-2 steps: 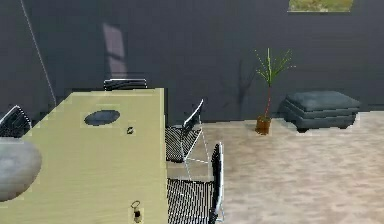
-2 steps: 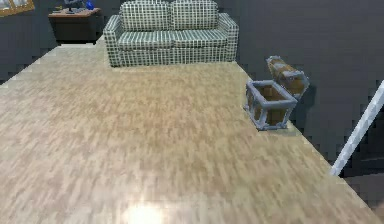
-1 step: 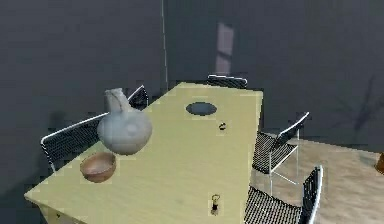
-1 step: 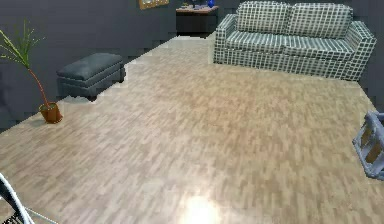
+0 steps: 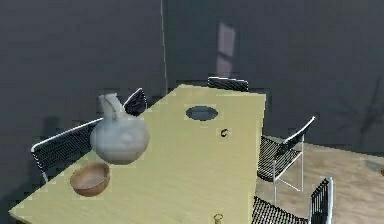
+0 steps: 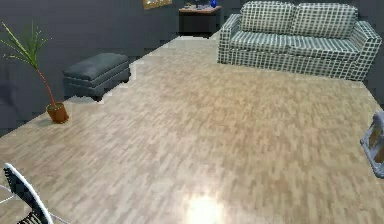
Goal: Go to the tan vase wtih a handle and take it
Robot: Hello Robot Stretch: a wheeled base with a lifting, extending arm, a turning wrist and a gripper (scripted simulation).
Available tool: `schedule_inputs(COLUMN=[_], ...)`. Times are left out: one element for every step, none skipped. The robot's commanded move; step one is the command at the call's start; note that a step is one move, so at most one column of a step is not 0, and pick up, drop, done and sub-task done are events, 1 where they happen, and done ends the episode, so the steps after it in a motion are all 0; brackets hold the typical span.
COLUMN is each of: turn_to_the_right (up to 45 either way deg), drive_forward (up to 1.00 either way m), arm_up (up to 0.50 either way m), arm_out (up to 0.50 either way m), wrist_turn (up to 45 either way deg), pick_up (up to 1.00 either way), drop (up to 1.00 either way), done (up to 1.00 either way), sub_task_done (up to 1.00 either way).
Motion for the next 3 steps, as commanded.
schedule_inputs(turn_to_the_right=[-45.0, -45.0, -18.0], drive_forward=[0.0, 0.0, 0.0], arm_up=[0.0, 0.0, 0.0], arm_out=[0.0, 0.0, 0.0], wrist_turn=[0.0, 0.0, 0.0], pick_up=[0.0, 0.0, 0.0], drop=[0.0, 0.0, 0.0], done=[0.0, 0.0, 0.0], sub_task_done=[0.0, 0.0, 0.0])
